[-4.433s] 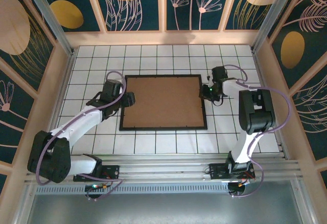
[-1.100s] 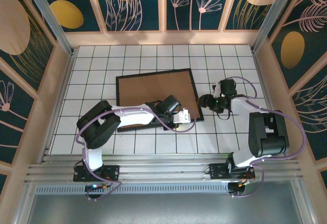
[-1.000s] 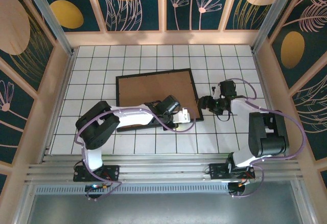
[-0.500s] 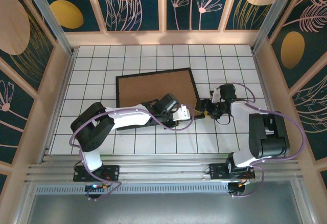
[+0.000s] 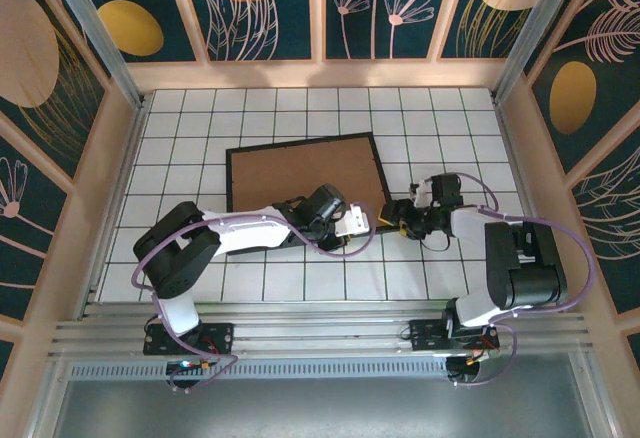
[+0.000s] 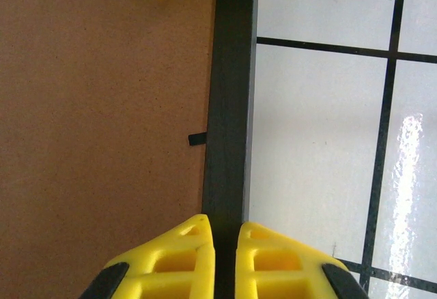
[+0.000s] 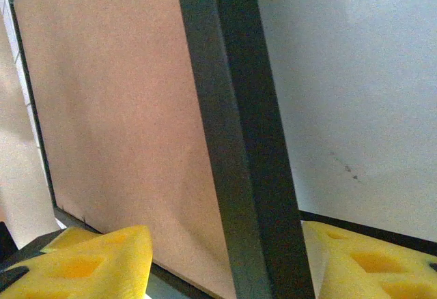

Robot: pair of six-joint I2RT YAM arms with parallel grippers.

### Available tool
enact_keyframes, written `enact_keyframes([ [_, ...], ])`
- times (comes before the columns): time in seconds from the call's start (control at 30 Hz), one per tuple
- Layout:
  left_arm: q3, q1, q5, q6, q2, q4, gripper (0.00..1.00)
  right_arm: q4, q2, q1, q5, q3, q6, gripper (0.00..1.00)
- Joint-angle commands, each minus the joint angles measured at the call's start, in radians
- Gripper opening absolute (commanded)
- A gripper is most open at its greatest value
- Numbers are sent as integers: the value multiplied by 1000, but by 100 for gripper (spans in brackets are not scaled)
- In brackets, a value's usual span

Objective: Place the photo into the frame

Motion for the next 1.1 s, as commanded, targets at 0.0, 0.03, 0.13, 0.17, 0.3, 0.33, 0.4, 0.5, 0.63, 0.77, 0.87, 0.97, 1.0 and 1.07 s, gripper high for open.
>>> enact_keyframes([
  [0.0,-10,9,4,-31,-32,57,13,63,4,-6,-63,-8,33,57],
  [0.03,-9,9,2,-30,-28,57,15,68,2,-6,-65,-10,36,55],
  [0.13,-13,9,-8,-29,-27,56,21,82,-5,-6,-73,-17,49,50],
  [0.17,-13,9,-10,-29,-28,54,25,85,-7,-6,-75,-19,54,49],
  [0.3,-19,7,-41,-20,-42,53,39,90,-19,-6,-85,-20,69,44],
  [0.33,-21,8,-52,-20,-47,54,41,93,-21,-6,-87,-20,74,44],
  [0.4,-26,5,-83,-14,-61,52,47,102,-28,-6,-96,-22,89,42],
  [0.5,-41,-15,-146,22,-80,50,52,124,-38,-6,-109,-26,120,38],
  [0.63,-79,-35,-230,60,-124,62,56,144,-48,-3,-128,-31,164,35],
  [0.77,-107,-60,-280,92,-151,71,62,156,-65,1,-140,-30,211,32],
  [0.87,-117,-81,-340,117,-150,71,64,156,-87,6,-141,-27,245,32],
  [0.97,-117,-97,-419,130,-141,82,65,150,-106,13,-141,-22,272,31],
  [1.0,-116,-100,-442,140,-138,87,65,148,-112,17,-140,-21,281,31],
  [1.07,-116,-112,-496,154,-132,106,64,146,-119,22,-140,-17,297,31],
])
